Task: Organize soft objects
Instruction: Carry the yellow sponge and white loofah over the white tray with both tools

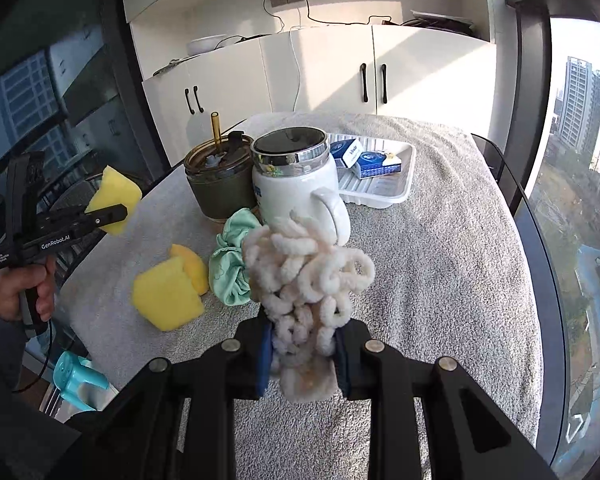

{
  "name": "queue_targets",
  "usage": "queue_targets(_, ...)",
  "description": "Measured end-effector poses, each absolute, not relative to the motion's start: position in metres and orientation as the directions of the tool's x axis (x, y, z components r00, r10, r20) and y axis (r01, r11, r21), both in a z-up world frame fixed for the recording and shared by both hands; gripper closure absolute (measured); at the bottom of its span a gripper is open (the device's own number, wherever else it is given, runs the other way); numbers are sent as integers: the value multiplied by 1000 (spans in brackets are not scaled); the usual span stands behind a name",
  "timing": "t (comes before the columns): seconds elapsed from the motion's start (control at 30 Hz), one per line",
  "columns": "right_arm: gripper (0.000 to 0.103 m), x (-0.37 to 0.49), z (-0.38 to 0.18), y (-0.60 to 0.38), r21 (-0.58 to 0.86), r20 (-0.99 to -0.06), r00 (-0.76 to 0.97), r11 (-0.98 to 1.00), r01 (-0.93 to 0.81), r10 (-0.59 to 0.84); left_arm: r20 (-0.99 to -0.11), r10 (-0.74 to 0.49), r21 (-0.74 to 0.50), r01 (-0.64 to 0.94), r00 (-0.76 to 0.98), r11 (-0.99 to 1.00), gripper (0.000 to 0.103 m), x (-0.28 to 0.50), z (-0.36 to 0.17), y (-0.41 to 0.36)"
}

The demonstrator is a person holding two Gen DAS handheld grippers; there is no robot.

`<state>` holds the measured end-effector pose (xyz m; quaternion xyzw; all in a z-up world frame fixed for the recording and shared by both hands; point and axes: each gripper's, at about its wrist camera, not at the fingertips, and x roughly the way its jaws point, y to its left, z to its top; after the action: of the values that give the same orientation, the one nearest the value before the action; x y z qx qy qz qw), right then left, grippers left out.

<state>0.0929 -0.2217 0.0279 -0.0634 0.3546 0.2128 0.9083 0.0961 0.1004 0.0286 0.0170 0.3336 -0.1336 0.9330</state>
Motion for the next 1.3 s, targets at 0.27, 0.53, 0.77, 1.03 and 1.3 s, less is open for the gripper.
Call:
queue_targets(0.27, 76, 168, 85, -262, -84, -646, 716, 908, -410, 263, -606, -235, 33, 320, 760, 947, 81, 162, 64, 107)
queue_targets(0.53, 76, 271, 104, -263, -118, -699, 668, 881, -459, 255, -650, -283, 58, 418, 705, 907, 81, 268, 80, 86)
queue_targets(0.77, 75, 327, 80, -232, -89, -775, 559, 825, -557, 294, -709, -337, 26, 501, 619, 865, 81, 327, 65, 61)
queue_targets(1.03, 75, 358, 26, -201, -61, -839, 455, 780, -623, 298, -796, -360, -3, 592, 486, 806, 81, 352, 15, 37)
queue_targets(1.3, 74, 372, -5, -184, -49, -870, 400, 757, -652, 288, -821, -360, -25, 603, 443, 797, 81, 359, -7, 33)
